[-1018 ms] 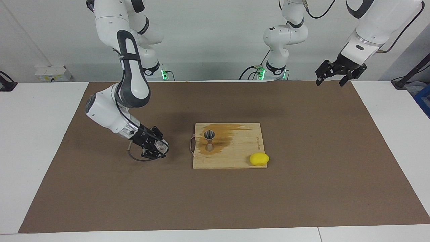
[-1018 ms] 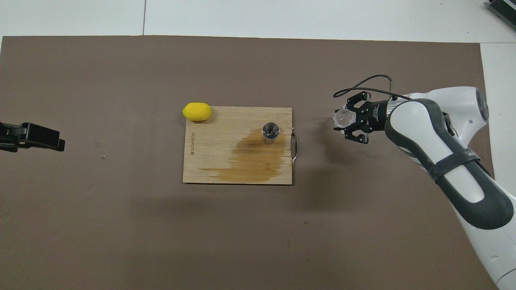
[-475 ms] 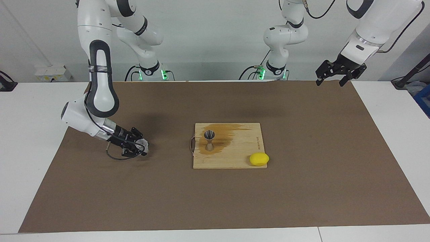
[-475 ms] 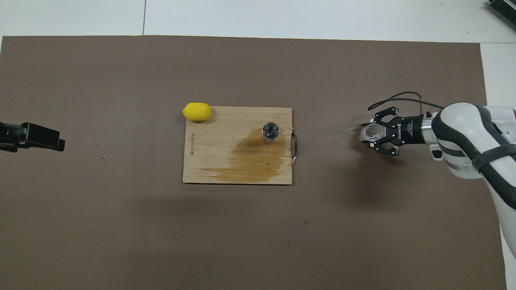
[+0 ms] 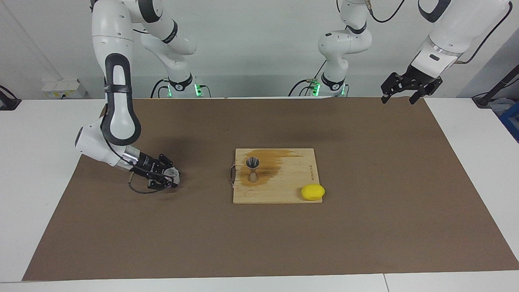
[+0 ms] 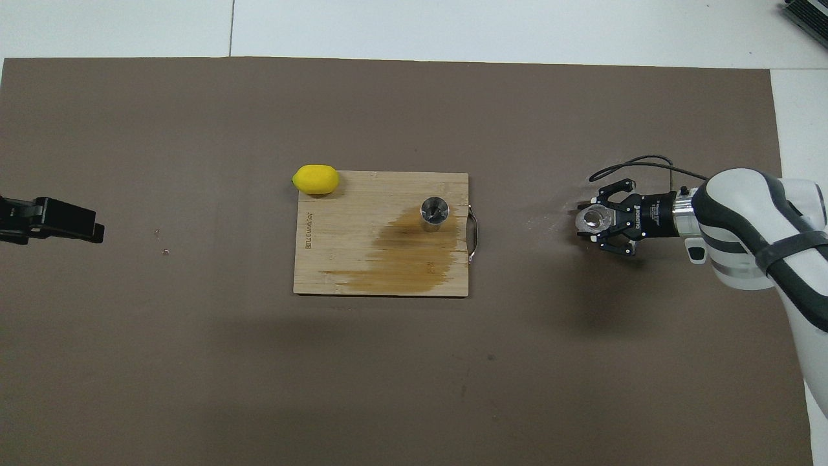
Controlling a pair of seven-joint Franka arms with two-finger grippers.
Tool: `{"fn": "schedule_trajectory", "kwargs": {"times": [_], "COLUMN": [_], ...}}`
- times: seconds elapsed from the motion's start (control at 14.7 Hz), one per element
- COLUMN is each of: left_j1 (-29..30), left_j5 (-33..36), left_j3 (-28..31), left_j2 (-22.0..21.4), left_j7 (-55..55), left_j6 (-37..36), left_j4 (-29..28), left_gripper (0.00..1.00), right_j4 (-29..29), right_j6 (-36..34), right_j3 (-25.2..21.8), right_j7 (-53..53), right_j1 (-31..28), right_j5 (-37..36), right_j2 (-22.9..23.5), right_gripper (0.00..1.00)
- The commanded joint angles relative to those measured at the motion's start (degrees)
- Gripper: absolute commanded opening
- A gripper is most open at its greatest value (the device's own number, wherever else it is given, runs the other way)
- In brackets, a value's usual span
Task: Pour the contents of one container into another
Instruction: 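Lower the clear glass onto the table with the right gripper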
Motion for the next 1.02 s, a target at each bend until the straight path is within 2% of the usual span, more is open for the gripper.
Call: {"fn": "schedule_trajectory", "kwargs": {"times": [0.0, 0.07, 0.14, 0.41, 0.68, 0.95], "left_j1": [0.45, 0.45, 0.45, 0.45, 0.45, 0.45], "left_j5": [-0.79, -0.79, -0.79, -0.79, -0.79, -0.79], "left_j3": [-0.05, -0.05, -0.05, -0.05, -0.05, -0.05], "left_j2": [-1.23, -1.23, -1.23, -1.23, -1.23, -1.23], "left_j7": [0.17, 0.17, 0.25, 0.25, 0.17, 0.17], "left_j6": [0.65, 0.65, 0.65, 0.65, 0.65, 0.65], "left_j4": [-1.38, -1.38, -1.38, -1.38, -1.38, -1.38], "left_gripper": [1.0, 1.0, 1.0, 1.0, 1.0, 1.0], "right_j4": [-1.67, -2.19, -2.37, -2.37, -2.37, -2.28], "right_j6": [0.62, 1.05, 2.63, 3.7, 5.62, 5.63], "right_j3": [0.36, 0.27, 0.27, 0.1, 0.01, 0.09], "right_j7": [-2.49, -2.49, -2.58, -2.41, -2.41, -2.4], "right_j1": [-0.23, 0.21, 0.3, 0.3, 0.3, 0.39], "right_j5": [1.95, 1.95, 1.87, 0.2, -5.15, -19.45], "right_j2": [-0.63, -0.72, -0.8, -1.77, -2.99, -5.11], "right_gripper": [0.49, 0.83, 1.0, 1.0, 1.0, 1.0]}}
